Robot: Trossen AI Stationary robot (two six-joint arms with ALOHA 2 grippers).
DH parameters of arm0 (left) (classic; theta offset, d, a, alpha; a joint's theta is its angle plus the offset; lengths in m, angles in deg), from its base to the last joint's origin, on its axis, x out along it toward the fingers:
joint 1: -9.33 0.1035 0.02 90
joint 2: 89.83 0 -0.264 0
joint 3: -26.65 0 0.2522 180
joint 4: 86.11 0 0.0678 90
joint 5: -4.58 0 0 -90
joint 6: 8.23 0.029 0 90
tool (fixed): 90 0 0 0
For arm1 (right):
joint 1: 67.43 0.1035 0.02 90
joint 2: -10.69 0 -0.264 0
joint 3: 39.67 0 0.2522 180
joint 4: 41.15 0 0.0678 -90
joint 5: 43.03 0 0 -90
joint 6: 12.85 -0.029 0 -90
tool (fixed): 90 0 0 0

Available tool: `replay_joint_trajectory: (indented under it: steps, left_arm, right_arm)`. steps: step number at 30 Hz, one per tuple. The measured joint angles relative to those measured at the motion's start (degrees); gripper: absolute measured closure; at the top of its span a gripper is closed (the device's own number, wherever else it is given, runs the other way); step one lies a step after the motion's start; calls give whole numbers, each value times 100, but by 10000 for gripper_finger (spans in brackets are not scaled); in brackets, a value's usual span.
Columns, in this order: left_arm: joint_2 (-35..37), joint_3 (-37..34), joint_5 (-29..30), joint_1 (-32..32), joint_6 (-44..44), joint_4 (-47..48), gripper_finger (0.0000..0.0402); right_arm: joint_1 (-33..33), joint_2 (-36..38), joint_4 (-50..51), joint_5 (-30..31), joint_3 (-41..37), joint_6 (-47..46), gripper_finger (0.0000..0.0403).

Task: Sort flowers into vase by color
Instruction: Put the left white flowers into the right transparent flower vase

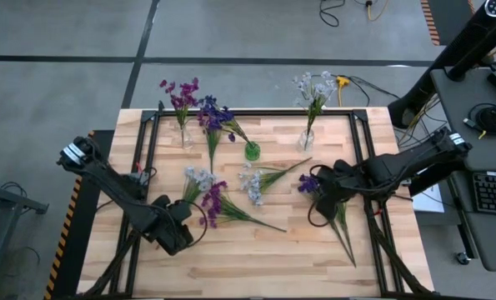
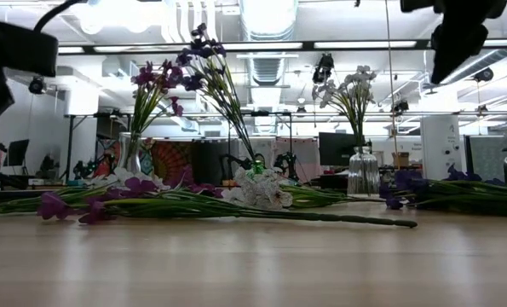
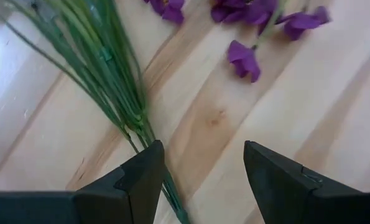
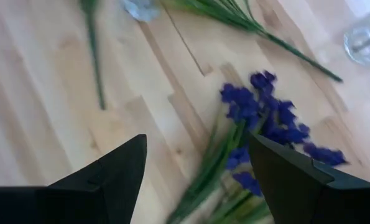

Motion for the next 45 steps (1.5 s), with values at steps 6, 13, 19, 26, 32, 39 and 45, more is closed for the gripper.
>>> replay_joint_trajectory:
  steps: [6,13,19,26,32,39,45]
  left_arm:
    - [-444,-2,-11,4,-556,262,199]
    - [-782,-2,74,43,-672,448,200]
    - [-1050,-66,83,254,-680,439,237]
    - [-1116,-303,50,420,-925,350,307]
    - [-1093,-343,41,426,-1025,330,372]
    - [-1089,-343,-68,426,-1235,315,399]
    - [-837,-268,-87,400,-1212,351,401]
  right_arm:
    - [18,-20,-502,136,-5,267,131]
    - [16,-274,-899,132,-7,689,131]
    - [16,-411,-1087,134,-9,877,131]
    - [16,-449,-1155,134,-9,1011,131]
    - [16,-449,-1161,137,-9,1065,131]
    - [16,-449,-1164,145,-9,1065,131]
    - [16,-449,-1166,263,-9,1088,131]
